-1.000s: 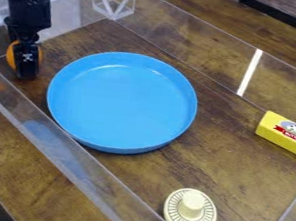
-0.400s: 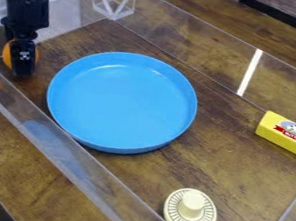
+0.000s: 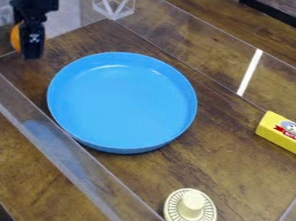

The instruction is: Put the orange ball in the blue tray

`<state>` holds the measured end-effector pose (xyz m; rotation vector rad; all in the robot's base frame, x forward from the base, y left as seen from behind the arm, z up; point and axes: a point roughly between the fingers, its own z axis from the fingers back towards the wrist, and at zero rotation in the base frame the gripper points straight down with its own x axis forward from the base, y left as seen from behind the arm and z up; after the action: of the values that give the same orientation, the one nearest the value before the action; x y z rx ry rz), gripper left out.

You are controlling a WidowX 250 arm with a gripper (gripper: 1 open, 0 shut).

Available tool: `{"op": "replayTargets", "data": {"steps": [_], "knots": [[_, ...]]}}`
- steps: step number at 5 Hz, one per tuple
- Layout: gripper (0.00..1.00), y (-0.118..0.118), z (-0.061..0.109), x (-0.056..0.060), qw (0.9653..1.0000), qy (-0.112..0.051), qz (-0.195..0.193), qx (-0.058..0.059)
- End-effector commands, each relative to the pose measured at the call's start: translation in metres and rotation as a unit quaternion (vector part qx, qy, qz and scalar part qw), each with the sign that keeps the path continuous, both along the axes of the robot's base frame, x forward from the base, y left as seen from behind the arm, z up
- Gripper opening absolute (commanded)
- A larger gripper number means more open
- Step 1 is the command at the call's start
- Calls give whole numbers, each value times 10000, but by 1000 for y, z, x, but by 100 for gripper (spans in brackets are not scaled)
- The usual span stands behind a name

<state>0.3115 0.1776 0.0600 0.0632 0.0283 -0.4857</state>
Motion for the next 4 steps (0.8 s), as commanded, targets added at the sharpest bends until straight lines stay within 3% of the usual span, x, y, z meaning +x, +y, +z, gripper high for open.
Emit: {"op": "replayTargets", "data": {"steps": [1,2,3,4], "knots": [[0,-8,58,22,9975,-598,-130,340],[0,-13,62,36,9970,-632,-258,356],[0,-25,62,56,9964,-667,-418,315],[0,-31,62,65,9958,-699,-518,276]]}}
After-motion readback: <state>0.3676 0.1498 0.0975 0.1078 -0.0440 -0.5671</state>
